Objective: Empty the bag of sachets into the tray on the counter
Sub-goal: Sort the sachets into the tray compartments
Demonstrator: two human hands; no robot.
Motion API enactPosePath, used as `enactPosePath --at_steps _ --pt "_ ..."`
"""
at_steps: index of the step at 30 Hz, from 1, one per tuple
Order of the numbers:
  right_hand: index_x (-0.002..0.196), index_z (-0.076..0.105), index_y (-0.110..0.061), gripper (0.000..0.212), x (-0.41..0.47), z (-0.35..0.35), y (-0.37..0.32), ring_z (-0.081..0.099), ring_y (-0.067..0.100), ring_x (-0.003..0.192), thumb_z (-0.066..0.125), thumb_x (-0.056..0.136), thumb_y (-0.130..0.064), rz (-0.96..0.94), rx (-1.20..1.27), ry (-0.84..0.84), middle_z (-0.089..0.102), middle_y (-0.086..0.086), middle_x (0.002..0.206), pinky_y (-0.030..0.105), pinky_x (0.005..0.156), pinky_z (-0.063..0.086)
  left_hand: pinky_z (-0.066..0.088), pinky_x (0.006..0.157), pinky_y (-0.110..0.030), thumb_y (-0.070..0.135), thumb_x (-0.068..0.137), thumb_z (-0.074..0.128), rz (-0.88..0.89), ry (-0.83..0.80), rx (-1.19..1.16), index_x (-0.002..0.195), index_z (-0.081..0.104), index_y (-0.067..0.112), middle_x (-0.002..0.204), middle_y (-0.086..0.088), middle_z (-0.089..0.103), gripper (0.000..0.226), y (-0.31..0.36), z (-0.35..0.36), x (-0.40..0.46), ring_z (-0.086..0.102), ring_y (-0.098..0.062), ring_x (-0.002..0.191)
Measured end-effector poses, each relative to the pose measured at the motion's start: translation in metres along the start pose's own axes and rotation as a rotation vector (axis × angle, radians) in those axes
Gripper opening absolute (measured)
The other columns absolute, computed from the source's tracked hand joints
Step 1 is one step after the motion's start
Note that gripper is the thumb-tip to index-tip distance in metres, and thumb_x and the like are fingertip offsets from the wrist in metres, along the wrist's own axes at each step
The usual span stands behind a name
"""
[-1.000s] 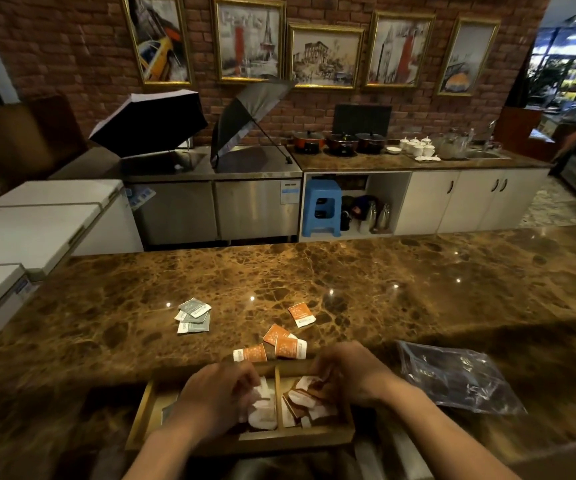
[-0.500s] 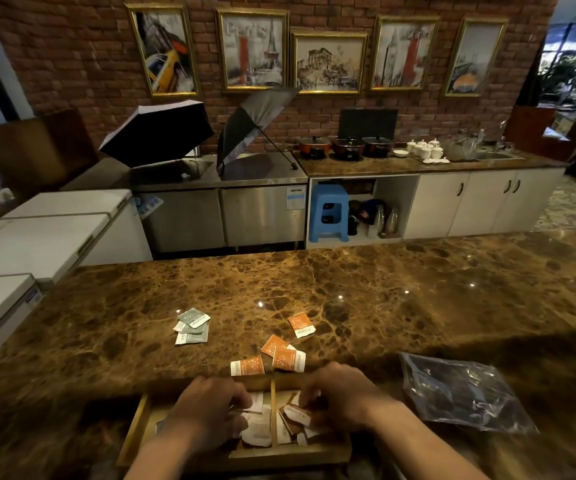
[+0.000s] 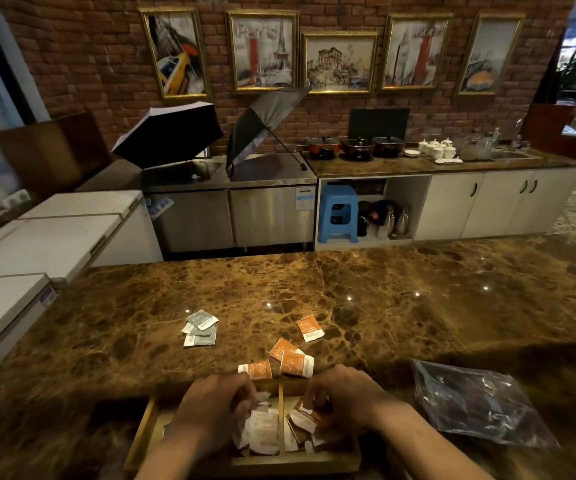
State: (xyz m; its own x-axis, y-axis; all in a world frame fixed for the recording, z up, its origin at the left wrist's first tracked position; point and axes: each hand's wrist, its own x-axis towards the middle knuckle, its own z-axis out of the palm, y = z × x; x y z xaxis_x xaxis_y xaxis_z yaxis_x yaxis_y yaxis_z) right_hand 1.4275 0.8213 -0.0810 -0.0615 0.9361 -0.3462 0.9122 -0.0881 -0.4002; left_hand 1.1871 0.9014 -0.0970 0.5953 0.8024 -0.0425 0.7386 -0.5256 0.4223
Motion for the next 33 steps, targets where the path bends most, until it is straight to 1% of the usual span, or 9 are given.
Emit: enactPosePath --at_steps 3,6,9,12,15,19,24,27,33 --pt "0.118 0.068 -0.031 0.044 0.001 -0.001 -0.001 0.065 0.011 0.109 0.085 0.078 -0.026 0.006 0.004 -0.009 0.069 -0.009 0.12 0.032 0.094 0.056 0.054 0.084 -0.032 0.029 0.092 0.065 -0.072 0.111 -0.181 0.101 0.059 0.039 0.091 0.022 0.065 0.015 0.005 -0.009 0.007 0.062 -0.003 0.089" --pt "0.119 0.067 -0.033 0.045 0.002 -0.001 -0.002 0.066 0.011 0.108 0.085 0.078 -0.026 0.009 0.006 -0.009 0.069 -0.009 0.119 0.031 0.092 0.056 0.056 0.079 -0.032 0.024 0.09 0.064 -0.103 0.019 -0.187 0.095 0.052 0.041 0.085 0.014 0.072 0.022 0.002 -0.014 0.011 0.067 -0.003 0.083" --pt "0.121 0.067 -0.032 0.045 0.004 -0.003 -0.003 0.066 0.011 0.108 0.084 0.08 -0.024 0.009 0.005 -0.025 0.07 -0.009 0.119 0.029 0.092 0.055 0.053 0.085 -0.029 0.035 0.087 0.065 -0.087 -0.099 -0.012 0.095 0.049 0.046 0.103 0.014 0.07 0.02 0.0 -0.007 0.007 0.065 -0.007 0.096" --pt "0.121 0.066 -0.032 0.044 0.006 -0.004 -0.002 0.066 0.009 0.109 0.081 0.082 -0.019 0.01 0.003 -0.038 0.07 -0.01 0.119 0.03 0.095 0.055 0.045 0.094 -0.029 0.043 0.086 0.068 -0.047 -0.007 0.1 0.11 0.049 0.046 0.118 0.015 0.062 0.031 0.0 -0.002 0.005 0.058 -0.012 0.113" --pt "0.118 0.068 -0.032 0.04 0.009 -0.004 0.002 0.067 0.006 0.105 0.078 0.083 -0.015 0.012 0.036 -0.025 0.07 -0.012 0.114 0.027 0.092 0.056 0.045 0.097 -0.025 0.04 0.086 0.07 0.053 -0.018 0.043 0.112 0.058 0.044 0.115 0.022 0.06 0.029 0.003 -0.006 0.006 0.055 -0.004 0.111" --pt "0.113 0.068 -0.033 0.027 0.017 0.0 0.008 0.063 0.008 0.103 0.071 0.087 -0.03 0.052 0.033 0.176 0.067 -0.011 0.109 0.028 0.091 0.055 0.049 0.091 -0.021 0.045 0.084 0.07 0.099 -0.184 0.016 0.097 0.07 0.043 0.104 0.023 0.068 0.013 0.002 -0.005 0.009 0.058 0.005 0.097" --pt "0.114 0.066 -0.037 0.021 0.028 -0.012 0.012 0.061 0.003 0.098 0.064 0.094 -0.034 0.123 0.114 0.327 0.065 -0.016 0.107 0.024 0.087 0.051 0.052 0.086 -0.023 0.044 0.089 0.059 0.057 0.009 -0.029 0.103 0.068 0.039 0.099 0.021 0.071 0.017 -0.002 -0.004 0.024 0.063 0.004 0.092" --pt "0.113 0.067 -0.038 0.02 0.044 -0.017 0.015 0.061 0.007 0.106 0.064 0.093 -0.038 0.187 0.087 0.363 0.066 -0.012 0.117 0.026 0.091 0.051 0.053 0.087 -0.028 0.041 0.088 0.061 -0.016 0.081 -0.074 0.097 0.064 0.043 0.1 0.02 0.07 0.01 -0.009 -0.008 0.045 0.064 0.0 0.094" --pt "0.124 0.06 -0.034 0.036 0.085 -0.004 0.008 0.058 0.017 0.12 0.072 0.09 -0.036 0.214 -0.018 0.308 0.06 -0.003 0.134 0.029 0.095 0.049 0.051 0.086 -0.027 0.03 0.088 0.065 -0.077 -0.032 -0.042 0.088 0.057 0.046 0.102 0.016 0.061 0.018 -0.021 0.0 0.086 0.06 -0.008 0.097"
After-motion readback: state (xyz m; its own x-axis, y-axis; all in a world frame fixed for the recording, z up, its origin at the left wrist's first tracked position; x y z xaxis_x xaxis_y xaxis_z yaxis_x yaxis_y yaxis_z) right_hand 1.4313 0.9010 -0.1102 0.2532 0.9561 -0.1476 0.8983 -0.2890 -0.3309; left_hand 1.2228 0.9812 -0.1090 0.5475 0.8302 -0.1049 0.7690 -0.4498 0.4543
